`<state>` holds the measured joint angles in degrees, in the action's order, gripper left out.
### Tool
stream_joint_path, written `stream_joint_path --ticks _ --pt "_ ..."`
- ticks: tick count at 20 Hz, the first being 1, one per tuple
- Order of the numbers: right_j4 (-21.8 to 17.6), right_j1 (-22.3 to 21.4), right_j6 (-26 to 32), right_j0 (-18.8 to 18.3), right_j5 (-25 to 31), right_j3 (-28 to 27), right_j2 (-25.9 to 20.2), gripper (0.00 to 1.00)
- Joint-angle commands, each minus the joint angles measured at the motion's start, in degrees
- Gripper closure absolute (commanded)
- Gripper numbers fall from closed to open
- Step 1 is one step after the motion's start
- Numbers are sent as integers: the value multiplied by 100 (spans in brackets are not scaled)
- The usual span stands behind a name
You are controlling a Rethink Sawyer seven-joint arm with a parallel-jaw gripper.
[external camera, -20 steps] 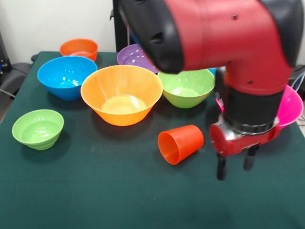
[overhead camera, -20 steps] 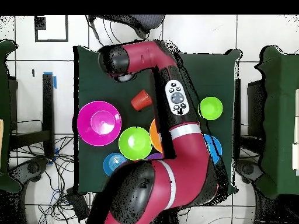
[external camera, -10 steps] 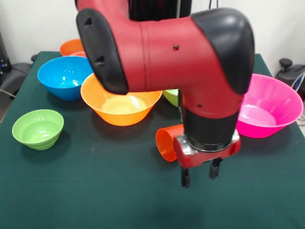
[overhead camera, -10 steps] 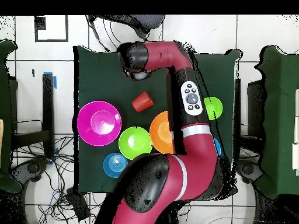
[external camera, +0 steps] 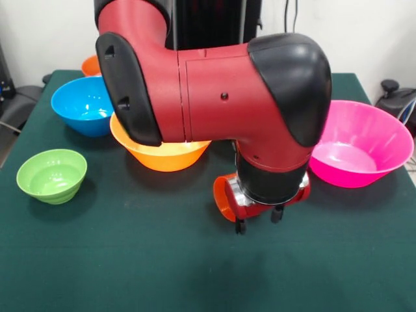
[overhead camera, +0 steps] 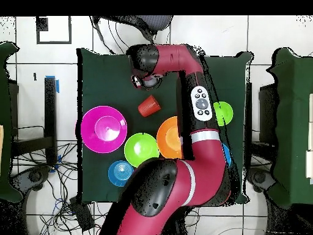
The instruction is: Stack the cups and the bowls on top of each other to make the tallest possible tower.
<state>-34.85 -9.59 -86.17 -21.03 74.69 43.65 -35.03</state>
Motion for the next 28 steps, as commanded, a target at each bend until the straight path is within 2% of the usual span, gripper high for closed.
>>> stream_joint_path --ticks 1,16,21,28 --pt "-297 128 2283 -65 754 -292 -40 0" --pt "-367 120 2706 -90 894 -452 -7 0" --pt "-445 183 2718 -39 1063 -644 51 0" --pt "-417 198 2562 -35 1284 -589 164 0"
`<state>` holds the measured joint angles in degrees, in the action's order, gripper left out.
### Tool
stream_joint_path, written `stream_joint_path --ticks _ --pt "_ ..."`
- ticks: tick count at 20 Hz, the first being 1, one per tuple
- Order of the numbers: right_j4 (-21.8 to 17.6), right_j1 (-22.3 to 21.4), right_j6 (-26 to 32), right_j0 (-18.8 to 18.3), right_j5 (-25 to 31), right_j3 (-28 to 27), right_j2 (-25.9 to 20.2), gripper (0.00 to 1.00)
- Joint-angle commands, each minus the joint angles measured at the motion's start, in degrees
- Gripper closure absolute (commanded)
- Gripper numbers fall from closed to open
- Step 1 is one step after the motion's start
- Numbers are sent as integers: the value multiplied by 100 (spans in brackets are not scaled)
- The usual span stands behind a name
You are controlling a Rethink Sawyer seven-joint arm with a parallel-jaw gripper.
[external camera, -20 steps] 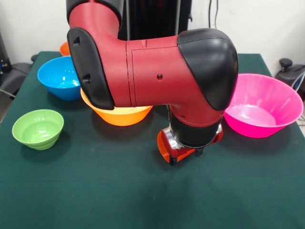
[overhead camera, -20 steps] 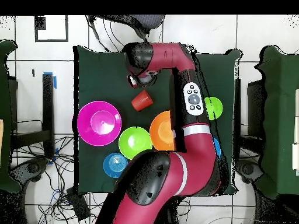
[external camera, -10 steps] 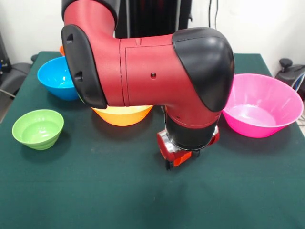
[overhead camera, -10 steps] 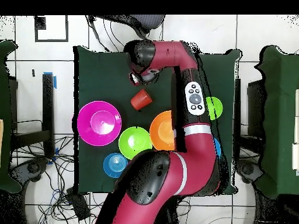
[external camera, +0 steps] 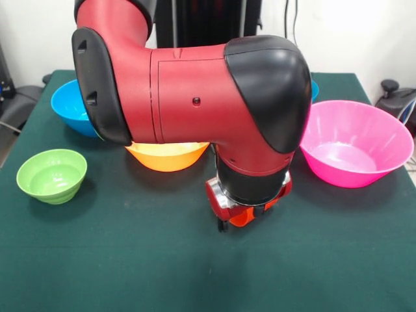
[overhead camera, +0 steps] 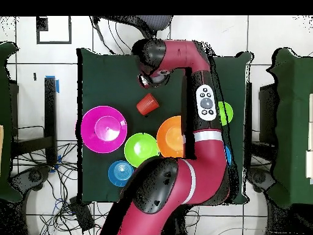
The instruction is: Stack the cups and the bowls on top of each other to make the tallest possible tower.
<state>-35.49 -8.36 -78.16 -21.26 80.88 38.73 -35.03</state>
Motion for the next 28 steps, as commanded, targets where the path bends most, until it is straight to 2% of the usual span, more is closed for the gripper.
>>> stream_joint_path --ticks 1,5,11,22,28 --pt "-314 59 1696 -33 674 -22 178 0" --pt "-248 -5 1490 -82 665 210 250 0" --pt "-149 -182 1275 -178 365 692 358 0" --pt "-23 -88 1028 -144 515 602 334 0" --pt "224 -131 643 -217 367 955 371 0"
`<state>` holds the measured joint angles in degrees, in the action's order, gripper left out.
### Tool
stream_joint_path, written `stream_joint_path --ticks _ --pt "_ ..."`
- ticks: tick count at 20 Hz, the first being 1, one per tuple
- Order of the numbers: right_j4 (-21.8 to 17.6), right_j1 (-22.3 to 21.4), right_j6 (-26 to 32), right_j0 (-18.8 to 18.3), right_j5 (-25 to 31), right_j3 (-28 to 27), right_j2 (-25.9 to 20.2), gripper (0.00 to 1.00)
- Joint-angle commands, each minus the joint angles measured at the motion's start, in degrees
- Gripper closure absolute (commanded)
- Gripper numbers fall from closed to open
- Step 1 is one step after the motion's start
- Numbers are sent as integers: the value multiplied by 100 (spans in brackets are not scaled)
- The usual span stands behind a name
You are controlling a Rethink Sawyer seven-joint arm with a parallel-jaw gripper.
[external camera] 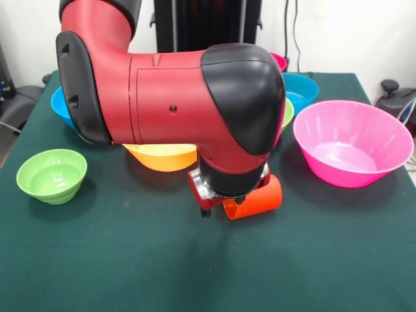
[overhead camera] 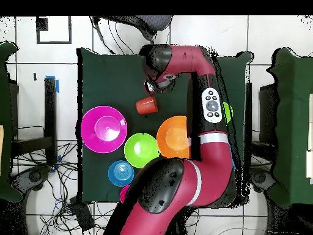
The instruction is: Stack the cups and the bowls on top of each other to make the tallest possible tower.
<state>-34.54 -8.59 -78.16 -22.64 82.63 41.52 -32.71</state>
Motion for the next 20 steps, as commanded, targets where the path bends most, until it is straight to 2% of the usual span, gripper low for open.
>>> stream_joint_path --ticks 1,15,20 --pt "174 -123 596 -84 192 705 142 0" --pt "785 -597 -187 -62 32 1311 193 0" --pt "1008 -614 -354 -141 -59 1514 227 0"
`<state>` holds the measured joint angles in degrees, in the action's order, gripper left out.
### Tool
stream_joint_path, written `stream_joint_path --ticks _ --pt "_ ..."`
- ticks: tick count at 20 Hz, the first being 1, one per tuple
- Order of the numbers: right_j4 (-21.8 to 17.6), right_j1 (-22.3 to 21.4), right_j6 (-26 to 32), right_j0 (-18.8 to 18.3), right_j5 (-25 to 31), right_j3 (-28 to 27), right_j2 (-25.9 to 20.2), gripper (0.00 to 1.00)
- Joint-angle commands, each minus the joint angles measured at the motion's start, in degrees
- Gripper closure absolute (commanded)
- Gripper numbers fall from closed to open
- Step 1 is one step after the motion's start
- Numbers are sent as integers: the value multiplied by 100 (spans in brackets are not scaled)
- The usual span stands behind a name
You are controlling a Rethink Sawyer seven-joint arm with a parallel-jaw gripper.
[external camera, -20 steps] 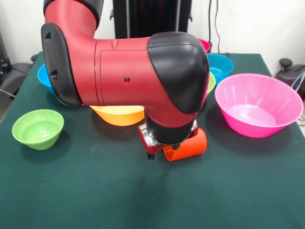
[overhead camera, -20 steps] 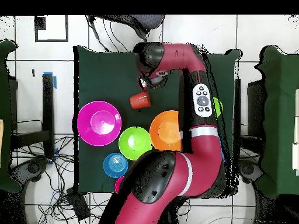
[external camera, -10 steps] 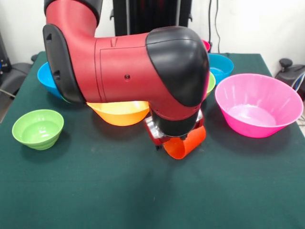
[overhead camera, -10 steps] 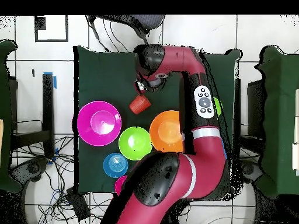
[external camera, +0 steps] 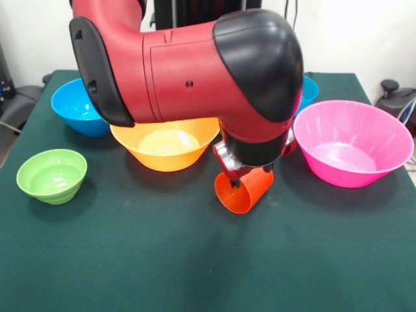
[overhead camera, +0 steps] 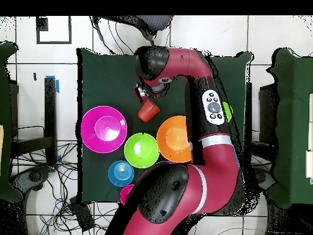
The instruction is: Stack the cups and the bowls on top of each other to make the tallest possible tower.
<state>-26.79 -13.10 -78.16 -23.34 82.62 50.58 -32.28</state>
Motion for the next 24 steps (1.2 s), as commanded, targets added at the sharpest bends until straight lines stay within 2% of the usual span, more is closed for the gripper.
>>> stream_joint_path --ticks 1,7,12,24 --pt "269 -164 -381 -82 -133 659 189 0" --pt "292 -150 -343 -58 -283 697 292 0" --pt "-94 -173 86 -97 -842 895 426 0" --pt "-191 -235 323 -188 -1342 1296 566 0"
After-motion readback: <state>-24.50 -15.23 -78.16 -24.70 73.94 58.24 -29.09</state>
